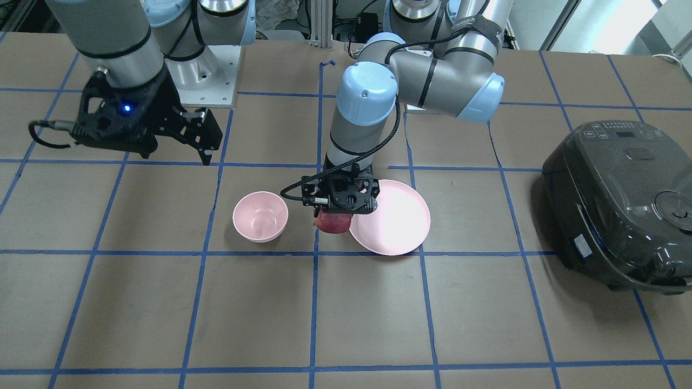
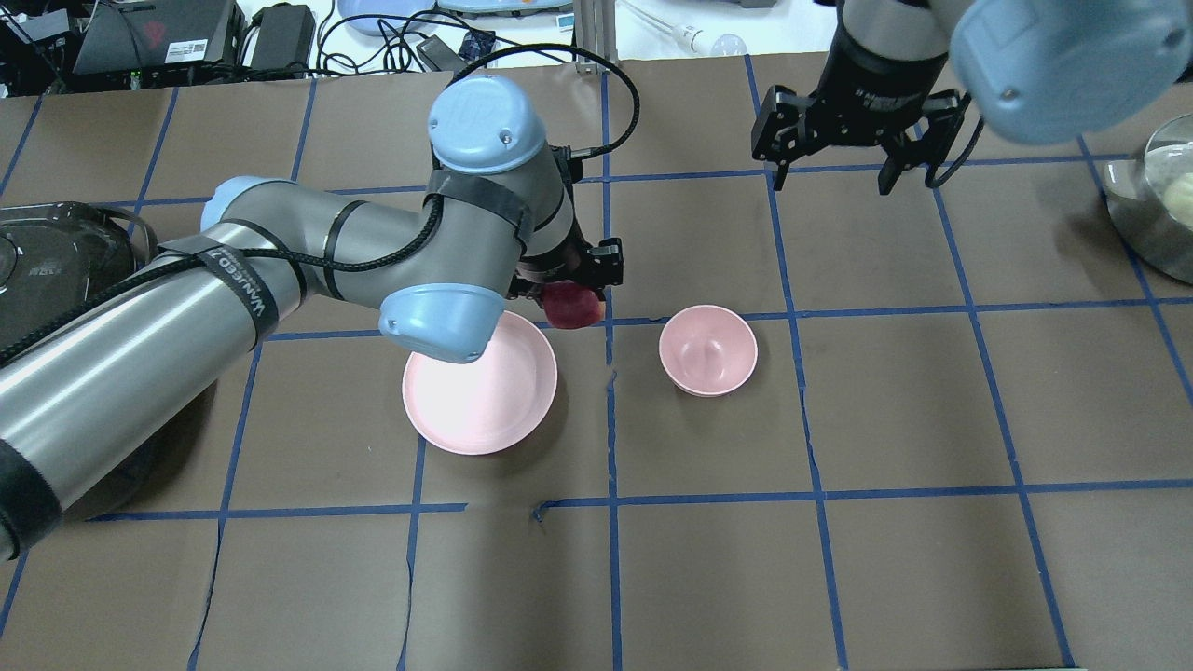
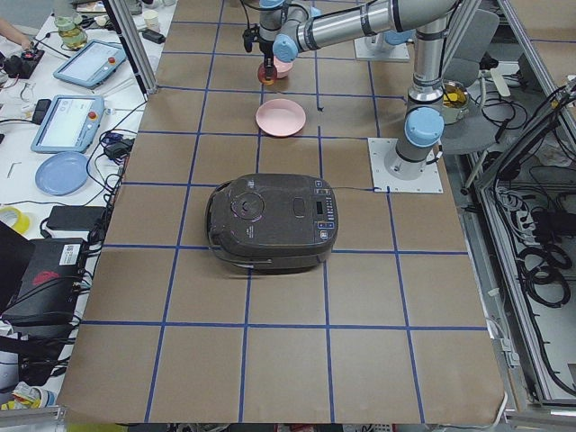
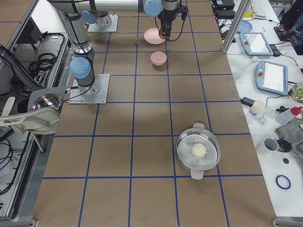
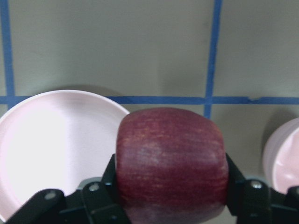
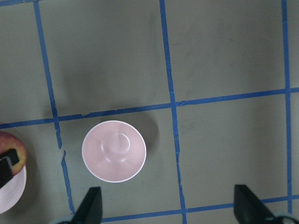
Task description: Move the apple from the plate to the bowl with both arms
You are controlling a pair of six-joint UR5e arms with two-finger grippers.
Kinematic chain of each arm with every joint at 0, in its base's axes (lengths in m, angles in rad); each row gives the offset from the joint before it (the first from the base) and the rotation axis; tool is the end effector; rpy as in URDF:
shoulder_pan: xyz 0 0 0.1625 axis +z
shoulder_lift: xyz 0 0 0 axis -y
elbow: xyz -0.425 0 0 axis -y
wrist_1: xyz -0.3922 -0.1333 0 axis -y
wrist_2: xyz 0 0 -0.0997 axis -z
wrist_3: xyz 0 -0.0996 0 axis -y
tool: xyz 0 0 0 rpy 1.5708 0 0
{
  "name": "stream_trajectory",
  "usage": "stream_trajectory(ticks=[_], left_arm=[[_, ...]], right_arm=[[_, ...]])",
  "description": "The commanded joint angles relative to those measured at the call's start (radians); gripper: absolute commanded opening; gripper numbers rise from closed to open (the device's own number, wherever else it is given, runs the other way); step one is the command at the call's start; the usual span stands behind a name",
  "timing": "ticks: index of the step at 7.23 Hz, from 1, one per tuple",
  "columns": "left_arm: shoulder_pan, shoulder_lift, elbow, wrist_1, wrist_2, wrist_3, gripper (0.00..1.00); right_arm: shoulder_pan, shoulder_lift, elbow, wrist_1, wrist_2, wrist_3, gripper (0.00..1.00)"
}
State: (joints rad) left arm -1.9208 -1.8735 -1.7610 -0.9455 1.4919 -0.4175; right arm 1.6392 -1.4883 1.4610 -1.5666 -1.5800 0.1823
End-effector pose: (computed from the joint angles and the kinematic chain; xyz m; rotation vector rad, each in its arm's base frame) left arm -0.3329 -0.5003 0.2973 0.0939 -3.0143 0.1408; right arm 0.1682 -0.5188 0.4995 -0.1786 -3.1300 0.0377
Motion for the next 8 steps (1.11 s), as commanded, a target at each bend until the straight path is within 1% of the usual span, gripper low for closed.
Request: stream_trajectory(ticks=[1,2,3,4,5,7,8], left_arm=[[-0.078,-0.053,0.009,0.077,-0.001,-0.116,0.00],[-0.113,-0.096,0.021,0.144,-0.004,-0.194,0.00],[-0.153,-0.130,0.065,0.145,-0.002,-0.234,0.00],[-0.173,-0.165,0.118,0.143,-0.002,-0.319,0.00],[-0.191,-0.188,0.127,0.137,-0.002,-0.336,0.00],[-0.211,-0.216,0.115,0.140,-0.002,-0.385,0.00],[-0.221,-0.219,0.109,0.137,-0.002,-0.400,0.32]], right_arm=[[0.002,0.011,-0.056,0.066,0.002,-0.003,1.00],[0.002,0.013,-0.057,0.063,0.002,-0.007,1.00],[-0.001,0.013,-0.059,0.065,0.000,-0.006,1.00],[-0.005,0.013,-0.068,0.063,-0.001,-0.006,1.00],[-0.005,0.013,-0.068,0.063,0.000,-0.001,1.00],[-0.004,0.013,-0.061,0.063,0.002,-0.006,1.00],[-0.002,0.013,-0.057,0.062,0.005,-0.006,1.00]])
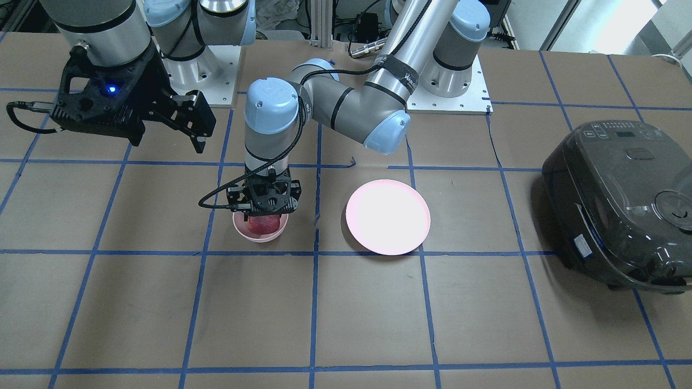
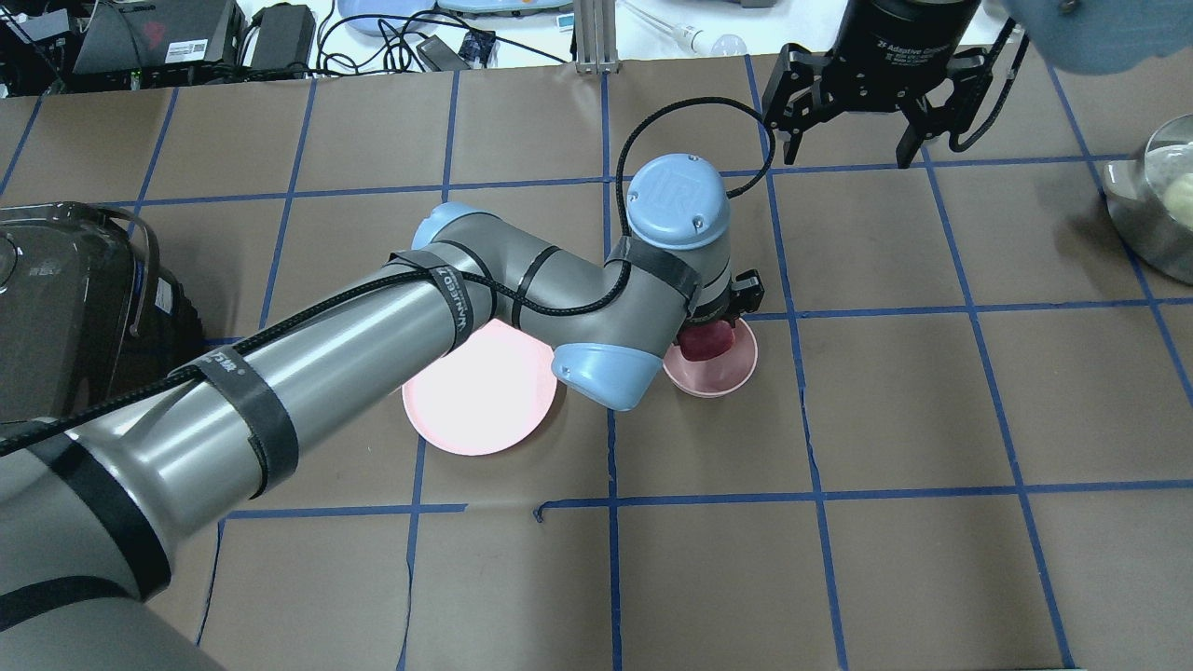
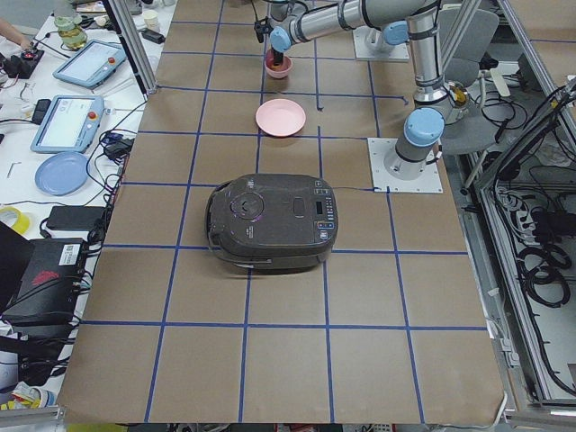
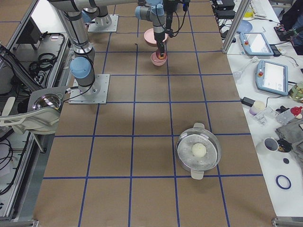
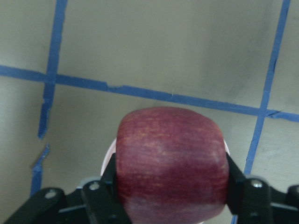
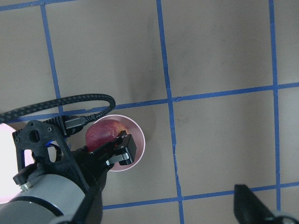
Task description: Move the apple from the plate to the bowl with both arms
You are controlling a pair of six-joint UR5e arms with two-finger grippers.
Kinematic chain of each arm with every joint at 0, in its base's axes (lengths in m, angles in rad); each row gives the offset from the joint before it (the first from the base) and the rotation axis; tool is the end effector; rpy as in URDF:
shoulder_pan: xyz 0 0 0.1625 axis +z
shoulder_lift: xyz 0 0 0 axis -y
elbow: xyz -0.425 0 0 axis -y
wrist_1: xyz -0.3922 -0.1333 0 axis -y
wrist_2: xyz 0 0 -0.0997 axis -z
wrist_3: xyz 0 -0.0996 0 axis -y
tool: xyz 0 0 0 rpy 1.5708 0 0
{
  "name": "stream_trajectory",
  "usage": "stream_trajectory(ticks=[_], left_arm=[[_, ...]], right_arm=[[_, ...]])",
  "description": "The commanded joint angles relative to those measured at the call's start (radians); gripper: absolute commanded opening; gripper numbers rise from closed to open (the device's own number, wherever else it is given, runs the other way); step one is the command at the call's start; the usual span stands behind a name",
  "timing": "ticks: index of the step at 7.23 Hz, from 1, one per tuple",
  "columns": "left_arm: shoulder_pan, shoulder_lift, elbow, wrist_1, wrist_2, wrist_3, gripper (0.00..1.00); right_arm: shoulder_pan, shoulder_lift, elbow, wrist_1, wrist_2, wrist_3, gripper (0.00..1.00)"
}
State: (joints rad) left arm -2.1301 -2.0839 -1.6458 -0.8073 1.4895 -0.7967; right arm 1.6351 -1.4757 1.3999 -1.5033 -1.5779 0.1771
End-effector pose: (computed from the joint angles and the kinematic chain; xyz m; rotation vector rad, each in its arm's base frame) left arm -0.4650 -0.4763 0.2348 0.3407 -2.9462 0.1274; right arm 0.1665 -0.5223 0.5165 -0.1768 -3.1305 0.0143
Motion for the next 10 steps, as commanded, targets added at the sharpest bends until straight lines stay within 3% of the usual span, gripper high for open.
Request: stream_trajectory(ticks=[1,2,4,5,7,10], left_arm=[[-0.020,-0.007,-0.011,0.005,0.000,-0.036,0.81],[-0.020,-0.007,-0.011,-0.003,-0.003,-0.048,1.00],[0.014,0.039,-0.011,-0.006,-0.002,-0.003,1.00],[0.074,0.057,-0.017,-0.024,-0.055,0.025,1.00],[0.163,0.119,-0.017,-0.176,-0.051,0.178,1.00],[0.373,0.285,0.001,-0.426,0.059,0.552,1.00]], right_arm=[[0.002,0.000,0.004,-0.012,0.003,-0.001,1.00],[0.002,0.000,0.004,-0.012,0.003,0.001,1.00],[0.002,0.000,0.004,-0.012,0.003,0.004,1.00],[0.002,0.000,0.004,-0.012,0.001,0.005,1.00],[0.002,0.000,0.004,-0.012,-0.002,0.004,1.00],[0.002,0.002,0.004,-0.012,-0.002,0.001,1.00]])
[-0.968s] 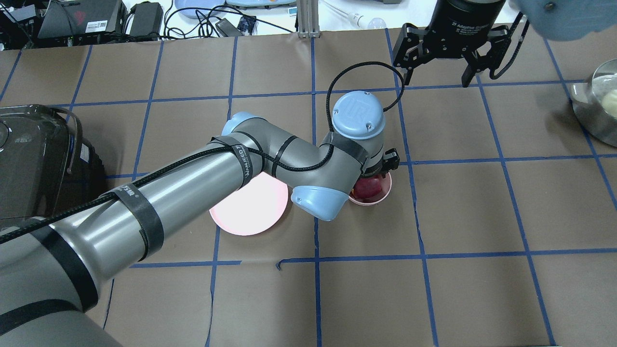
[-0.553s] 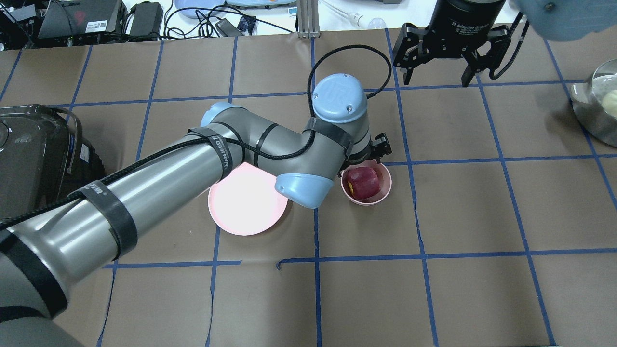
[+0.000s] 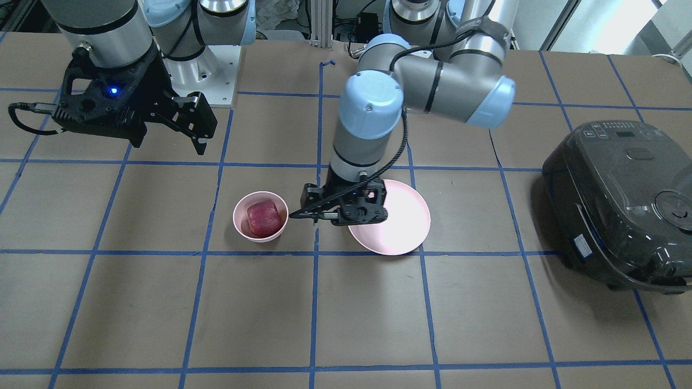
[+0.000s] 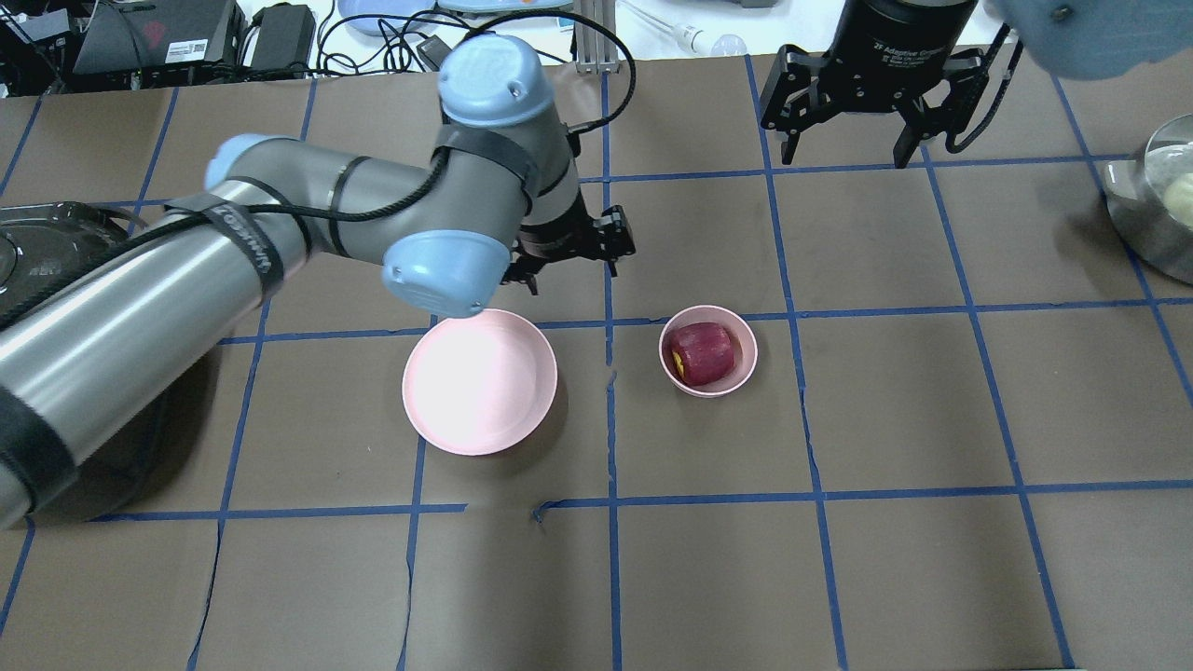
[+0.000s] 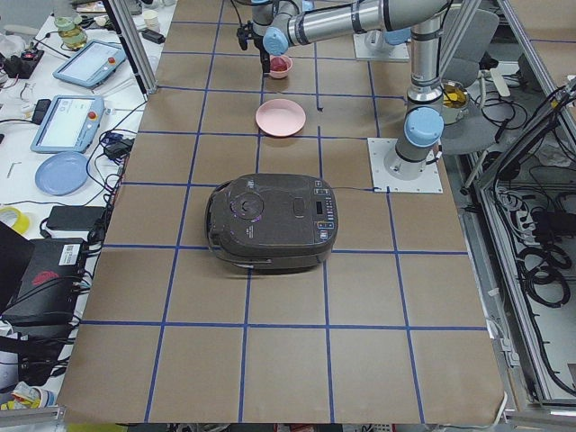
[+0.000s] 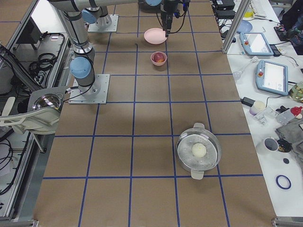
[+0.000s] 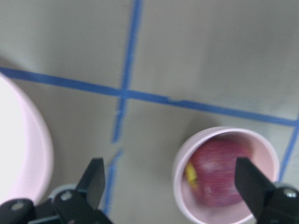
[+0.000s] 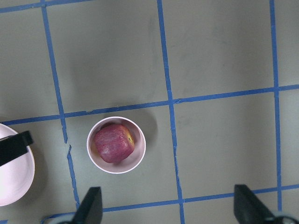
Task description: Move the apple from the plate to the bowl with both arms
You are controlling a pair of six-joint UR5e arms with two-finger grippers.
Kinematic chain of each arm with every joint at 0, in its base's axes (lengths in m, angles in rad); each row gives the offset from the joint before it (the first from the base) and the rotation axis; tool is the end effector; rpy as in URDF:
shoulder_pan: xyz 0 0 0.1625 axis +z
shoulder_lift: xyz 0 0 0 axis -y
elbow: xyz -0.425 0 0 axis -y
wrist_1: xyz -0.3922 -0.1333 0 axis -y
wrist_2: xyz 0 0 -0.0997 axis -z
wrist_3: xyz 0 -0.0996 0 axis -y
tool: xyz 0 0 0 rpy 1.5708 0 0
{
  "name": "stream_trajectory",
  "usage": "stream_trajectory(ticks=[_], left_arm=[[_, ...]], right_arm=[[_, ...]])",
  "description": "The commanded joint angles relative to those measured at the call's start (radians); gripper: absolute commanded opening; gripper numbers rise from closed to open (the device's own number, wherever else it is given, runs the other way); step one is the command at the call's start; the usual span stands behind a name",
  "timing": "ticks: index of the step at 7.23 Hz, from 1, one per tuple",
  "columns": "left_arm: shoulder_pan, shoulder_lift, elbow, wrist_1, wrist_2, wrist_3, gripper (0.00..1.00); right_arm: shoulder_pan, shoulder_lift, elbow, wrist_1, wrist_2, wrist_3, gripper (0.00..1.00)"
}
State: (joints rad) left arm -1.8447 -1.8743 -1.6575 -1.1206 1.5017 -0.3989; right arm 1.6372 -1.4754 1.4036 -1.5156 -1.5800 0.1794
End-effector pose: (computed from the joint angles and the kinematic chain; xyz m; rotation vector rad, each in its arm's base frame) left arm -0.2960 -0.5351 0.3257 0.1877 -3.0504 0.0517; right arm 0.1675 -0.5231 0.5158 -0.1771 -3.1294 0.0276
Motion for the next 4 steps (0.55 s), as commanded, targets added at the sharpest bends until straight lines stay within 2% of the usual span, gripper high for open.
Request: stream_trajectory(ticks=[1,2,3,4], left_arm=[[0.149,0.142,0.033,-0.193,0.093,0.216,1.00],[0.178,0.208,0.069,-0.303,0.141,0.323,1.00],[0.186,0.262,0.134,-0.408,0.184,0.350,1.00],[0.194,0.286,0.197,-0.479,0.172,0.348,1.00]], right_arm=[[0.000,0.000,0.000,0.000,-0.002,-0.003,1.00],[0.000,0.001,0.000,0.000,-0.002,-0.003,1.00],[0.000,0.000,0.000,0.000,0.000,-0.001,1.00],[0.000,0.001,0.000,0.000,0.000,-0.001,1.00]])
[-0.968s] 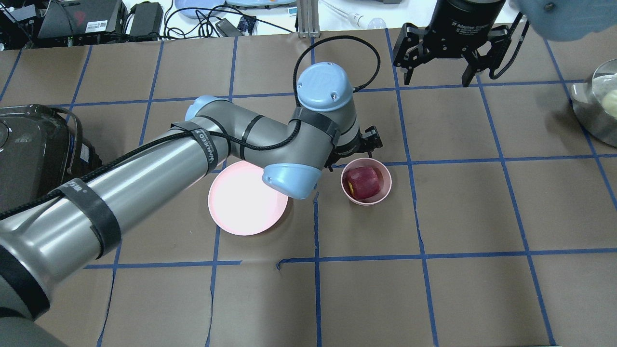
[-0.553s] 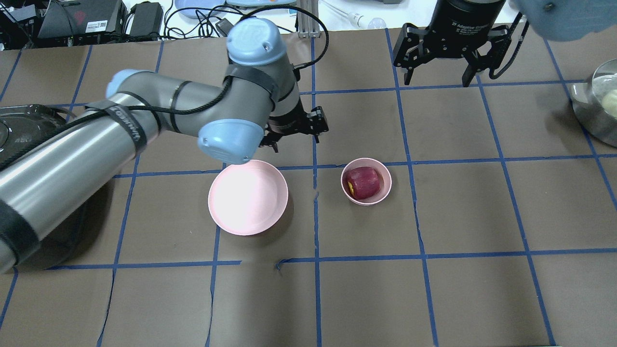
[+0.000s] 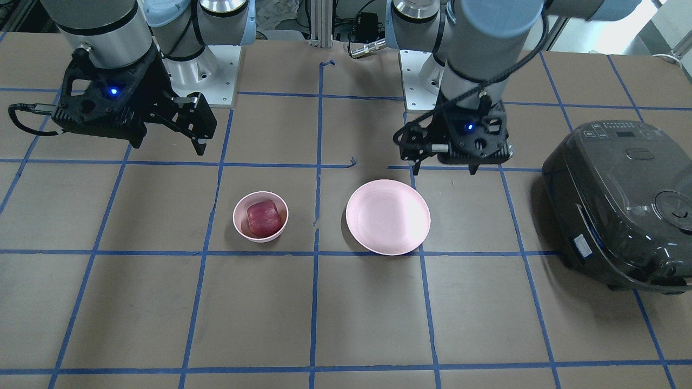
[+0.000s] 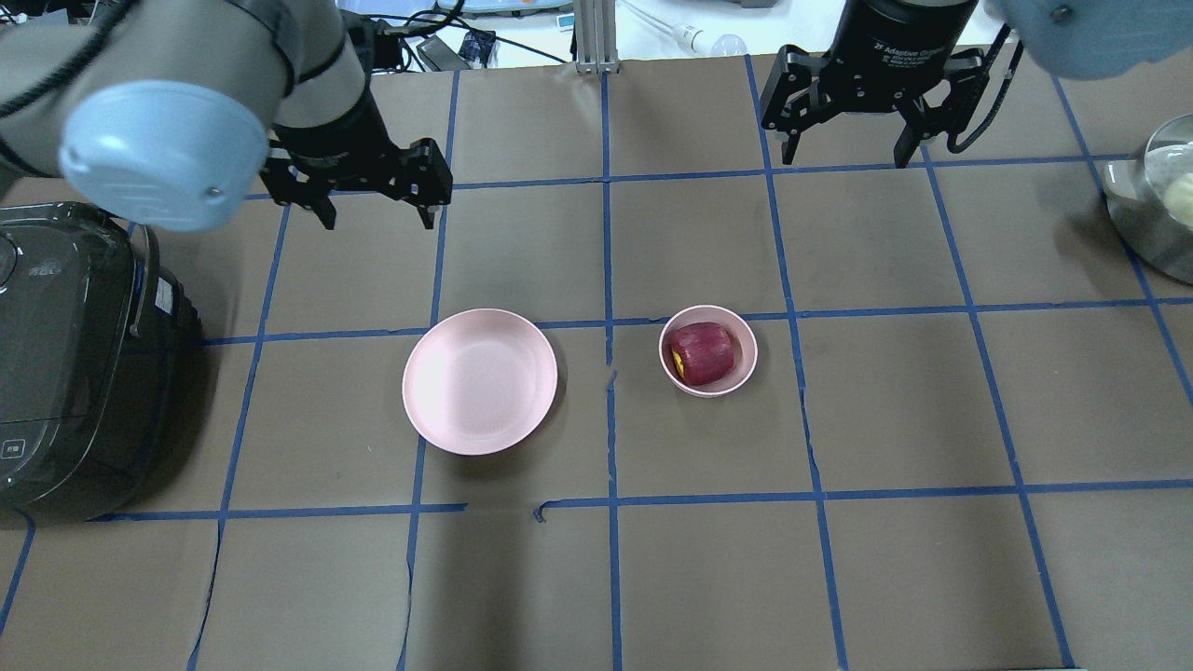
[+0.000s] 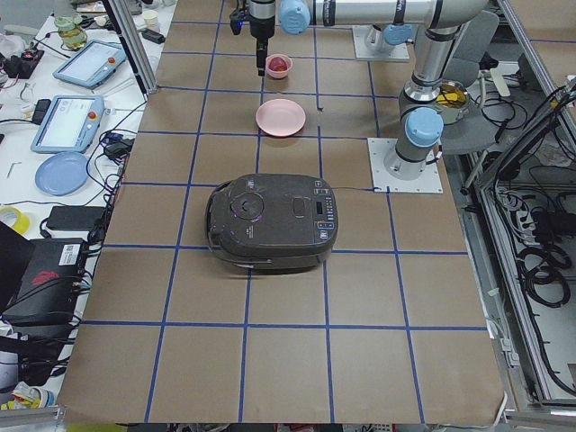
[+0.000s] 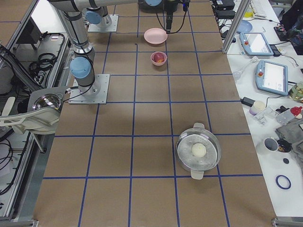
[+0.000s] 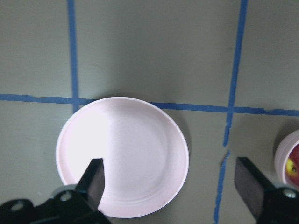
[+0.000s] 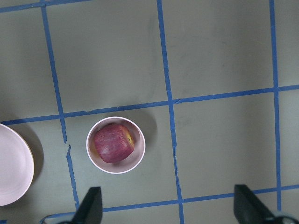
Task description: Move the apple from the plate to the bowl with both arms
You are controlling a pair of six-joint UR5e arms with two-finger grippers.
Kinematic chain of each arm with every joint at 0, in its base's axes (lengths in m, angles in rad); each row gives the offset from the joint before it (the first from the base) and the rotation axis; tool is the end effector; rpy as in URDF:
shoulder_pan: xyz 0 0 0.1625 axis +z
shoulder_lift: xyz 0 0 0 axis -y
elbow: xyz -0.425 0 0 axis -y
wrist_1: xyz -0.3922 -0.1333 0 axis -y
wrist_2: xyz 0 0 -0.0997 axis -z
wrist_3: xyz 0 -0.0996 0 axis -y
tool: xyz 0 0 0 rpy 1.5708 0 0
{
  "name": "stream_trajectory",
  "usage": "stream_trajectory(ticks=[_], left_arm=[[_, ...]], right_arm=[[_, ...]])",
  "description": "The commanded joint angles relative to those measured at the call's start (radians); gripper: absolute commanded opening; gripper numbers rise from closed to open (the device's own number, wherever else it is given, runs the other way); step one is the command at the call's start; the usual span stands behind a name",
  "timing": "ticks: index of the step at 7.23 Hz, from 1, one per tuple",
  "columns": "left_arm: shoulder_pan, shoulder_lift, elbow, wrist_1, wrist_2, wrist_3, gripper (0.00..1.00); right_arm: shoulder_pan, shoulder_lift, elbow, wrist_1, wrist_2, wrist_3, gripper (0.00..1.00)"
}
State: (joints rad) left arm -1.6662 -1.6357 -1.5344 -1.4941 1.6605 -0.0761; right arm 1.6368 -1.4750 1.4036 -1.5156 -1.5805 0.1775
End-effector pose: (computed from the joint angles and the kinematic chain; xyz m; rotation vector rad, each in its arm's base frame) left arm -0.1737 -0.5097 0.4811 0.0262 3.0551 -0.0851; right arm 0.1672 -0.5233 0.5156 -0.1747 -3.1289 0.0271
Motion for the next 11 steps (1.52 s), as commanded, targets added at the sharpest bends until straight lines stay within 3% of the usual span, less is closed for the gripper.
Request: stream_trajectory(ticks=[1,2,3,4,11], left_arm=[[0.022,0.054,0.097,-0.118,0.007,0.025,1.00],[0.034,0.057,0.099,-0.118,0.001,0.018,1.00],[0.060,0.059,0.091,-0.115,-0.074,0.012,1.00],[0.106,0.056,0.092,-0.110,-0.080,0.016,1.00],[0.095,0.043,0.071,-0.055,-0.076,0.012,1.00]], right_arm=[[0.000,0.001,0.000,0.000,-0.001,-0.001,1.00],[0.000,-0.001,0.000,0.000,0.001,0.000,1.00],[0.000,0.001,0.000,-0.002,0.001,-0.001,1.00],[0.000,0.001,0.000,-0.003,0.001,-0.001,1.00],[0.000,0.001,0.002,-0.009,0.001,-0.001,1.00]])
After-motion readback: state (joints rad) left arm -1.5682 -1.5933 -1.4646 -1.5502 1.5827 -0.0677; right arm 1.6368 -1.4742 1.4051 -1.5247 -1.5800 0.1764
